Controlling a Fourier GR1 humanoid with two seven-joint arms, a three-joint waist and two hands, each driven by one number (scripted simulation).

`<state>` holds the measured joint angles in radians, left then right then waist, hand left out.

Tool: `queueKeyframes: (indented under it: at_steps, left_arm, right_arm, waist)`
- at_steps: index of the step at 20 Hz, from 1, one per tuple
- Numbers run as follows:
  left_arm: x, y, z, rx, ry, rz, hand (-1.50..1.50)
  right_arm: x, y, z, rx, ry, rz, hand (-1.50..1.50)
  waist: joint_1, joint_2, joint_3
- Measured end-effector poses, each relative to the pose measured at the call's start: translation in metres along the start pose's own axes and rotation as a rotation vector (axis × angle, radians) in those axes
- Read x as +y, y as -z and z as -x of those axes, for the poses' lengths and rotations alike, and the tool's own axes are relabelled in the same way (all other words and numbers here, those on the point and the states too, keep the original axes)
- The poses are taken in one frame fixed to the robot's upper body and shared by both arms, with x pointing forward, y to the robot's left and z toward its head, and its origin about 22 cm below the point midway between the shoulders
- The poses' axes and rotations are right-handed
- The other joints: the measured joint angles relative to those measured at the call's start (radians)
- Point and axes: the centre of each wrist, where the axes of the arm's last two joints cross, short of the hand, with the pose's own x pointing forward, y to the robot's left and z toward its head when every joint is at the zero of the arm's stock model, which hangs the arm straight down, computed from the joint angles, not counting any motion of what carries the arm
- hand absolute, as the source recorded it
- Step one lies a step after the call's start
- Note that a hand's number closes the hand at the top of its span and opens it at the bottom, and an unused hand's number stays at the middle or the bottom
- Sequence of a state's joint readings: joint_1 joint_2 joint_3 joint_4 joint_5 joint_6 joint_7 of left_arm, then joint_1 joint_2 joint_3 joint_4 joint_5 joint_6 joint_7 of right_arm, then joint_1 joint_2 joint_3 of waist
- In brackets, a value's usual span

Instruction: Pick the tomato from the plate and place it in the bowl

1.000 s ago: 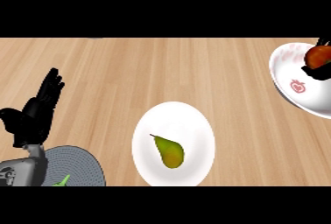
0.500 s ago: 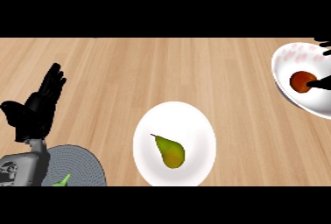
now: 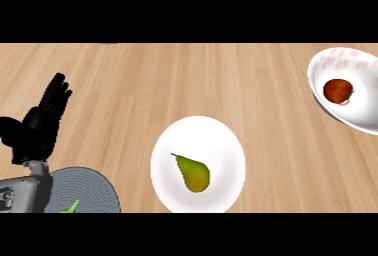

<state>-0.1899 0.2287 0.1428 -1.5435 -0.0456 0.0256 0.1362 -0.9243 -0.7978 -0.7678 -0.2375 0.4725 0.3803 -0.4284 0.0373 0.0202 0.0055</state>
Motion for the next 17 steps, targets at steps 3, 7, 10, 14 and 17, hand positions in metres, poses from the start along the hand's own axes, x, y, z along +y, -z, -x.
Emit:
queueKeyframes:
  at_steps: [3,7,10,14,17]
  left_arm:
    - [-0.001,-0.002,-0.001,-0.001,-0.003,0.005,0.00]
    - [-0.002,-0.001,-0.003,-0.006,-0.007,0.002,0.00]
    - [0.001,0.000,-0.004,-0.007,-0.003,-0.005,0.00]
    - [0.003,-0.003,0.000,0.001,-0.009,-0.010,0.00]
    - [0.004,-0.002,0.000,-0.006,-0.007,-0.009,0.00]
  right_arm:
    - [-0.031,-0.017,0.001,0.019,0.051,0.014,-1.50]
    - [-0.064,-0.048,0.017,0.038,0.090,0.013,-1.50]
    - [-0.083,-0.068,0.022,0.053,0.122,0.013,-1.50]
    - [-0.108,-0.087,0.018,0.084,0.157,0.013,-1.50]
    - [-0.115,-0.092,0.016,0.074,0.182,0.019,-1.50]
  waist:
    - [0.004,0.002,0.000]
    - [0.000,0.005,0.002]
    - [0.000,0.006,0.003]
    - [-0.002,0.005,0.005]
    - [-0.003,0.005,0.006]
